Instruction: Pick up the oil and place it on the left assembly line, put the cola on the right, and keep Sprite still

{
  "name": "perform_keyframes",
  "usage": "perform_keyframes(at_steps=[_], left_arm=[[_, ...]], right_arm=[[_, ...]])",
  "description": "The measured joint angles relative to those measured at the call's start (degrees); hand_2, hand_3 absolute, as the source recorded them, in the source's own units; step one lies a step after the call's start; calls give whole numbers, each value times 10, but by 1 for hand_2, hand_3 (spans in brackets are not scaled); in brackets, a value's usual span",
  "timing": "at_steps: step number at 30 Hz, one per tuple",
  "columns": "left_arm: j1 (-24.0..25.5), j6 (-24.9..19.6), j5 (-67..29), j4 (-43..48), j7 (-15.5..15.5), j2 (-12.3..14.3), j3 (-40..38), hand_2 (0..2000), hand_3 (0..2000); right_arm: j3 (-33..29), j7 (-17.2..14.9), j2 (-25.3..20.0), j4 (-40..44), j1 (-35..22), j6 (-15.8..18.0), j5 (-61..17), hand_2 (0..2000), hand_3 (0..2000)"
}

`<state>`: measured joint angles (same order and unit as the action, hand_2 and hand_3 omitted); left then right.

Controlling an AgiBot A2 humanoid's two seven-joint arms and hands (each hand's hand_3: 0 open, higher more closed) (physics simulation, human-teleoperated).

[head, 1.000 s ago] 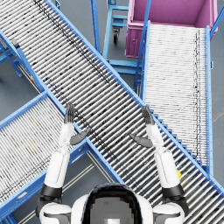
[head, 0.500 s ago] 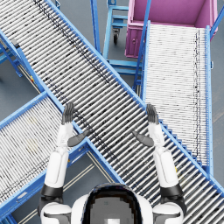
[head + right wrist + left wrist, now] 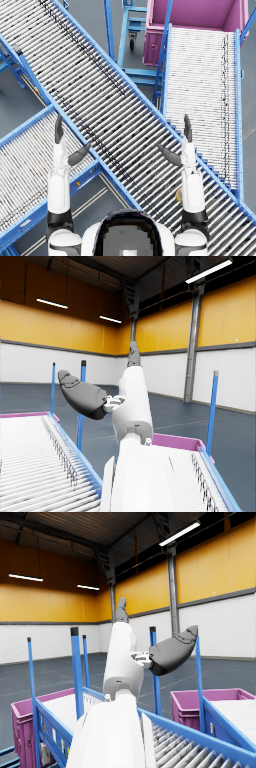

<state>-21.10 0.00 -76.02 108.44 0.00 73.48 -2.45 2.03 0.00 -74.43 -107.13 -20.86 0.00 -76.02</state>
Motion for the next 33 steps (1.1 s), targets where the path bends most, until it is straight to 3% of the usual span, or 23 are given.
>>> perform_keyframes(at_steps=[13, 33], left_arm=[[-6, 0, -4, 21, 0, 7, -46, 0, 0], [0, 0, -4, 16, 0, 18, -47, 0, 0]], right_arm=[[-39, 0, -12, -20, -9, 0, -4, 0, 0], [-43, 0, -26, -14, -15, 0, -4, 0, 0]])
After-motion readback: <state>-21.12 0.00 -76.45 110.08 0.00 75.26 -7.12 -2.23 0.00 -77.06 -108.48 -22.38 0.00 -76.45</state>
